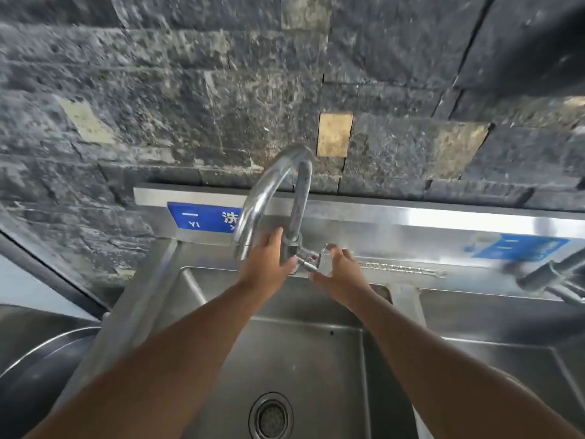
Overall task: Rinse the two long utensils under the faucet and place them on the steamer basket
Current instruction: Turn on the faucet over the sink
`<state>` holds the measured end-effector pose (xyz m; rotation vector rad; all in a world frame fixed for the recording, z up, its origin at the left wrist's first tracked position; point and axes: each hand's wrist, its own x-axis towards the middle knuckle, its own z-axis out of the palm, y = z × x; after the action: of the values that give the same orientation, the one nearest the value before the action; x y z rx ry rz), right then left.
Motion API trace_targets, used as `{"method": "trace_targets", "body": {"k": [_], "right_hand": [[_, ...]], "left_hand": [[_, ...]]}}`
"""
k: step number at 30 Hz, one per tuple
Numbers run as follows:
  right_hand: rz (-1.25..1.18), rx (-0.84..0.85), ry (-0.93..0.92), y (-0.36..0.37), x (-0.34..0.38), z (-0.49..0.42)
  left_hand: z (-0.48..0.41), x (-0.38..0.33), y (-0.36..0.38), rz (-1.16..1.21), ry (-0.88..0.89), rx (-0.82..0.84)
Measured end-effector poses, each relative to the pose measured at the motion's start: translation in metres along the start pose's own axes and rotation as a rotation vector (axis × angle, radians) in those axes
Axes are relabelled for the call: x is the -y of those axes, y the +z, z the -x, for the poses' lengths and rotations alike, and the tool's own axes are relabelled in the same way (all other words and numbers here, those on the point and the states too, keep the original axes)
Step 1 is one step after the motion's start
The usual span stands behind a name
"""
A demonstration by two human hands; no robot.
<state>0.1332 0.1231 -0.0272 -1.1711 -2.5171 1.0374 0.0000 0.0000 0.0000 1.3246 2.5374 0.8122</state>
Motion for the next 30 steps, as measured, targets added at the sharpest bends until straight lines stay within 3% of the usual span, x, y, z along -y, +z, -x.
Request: {"method": "trace_targets", "body": {"k": [5,12,30], "right_hand": [[-0.304,0.070,0.098,0.007,0.006,-0.020],[-0.509,0.058,0.136,0.018,0.011,-0.033],[-0.578,0.053,0.063,0.026,-0.001,-0.030]], "left_hand": [[-0.027,-0.002,0.019,0.231,-0.081,-0.056],[-0.044,-0.001,0.034,0.210,-0.170,-0.124],[-0.046,0.002,0.036,0.147,-0.125,-0.151]]}}
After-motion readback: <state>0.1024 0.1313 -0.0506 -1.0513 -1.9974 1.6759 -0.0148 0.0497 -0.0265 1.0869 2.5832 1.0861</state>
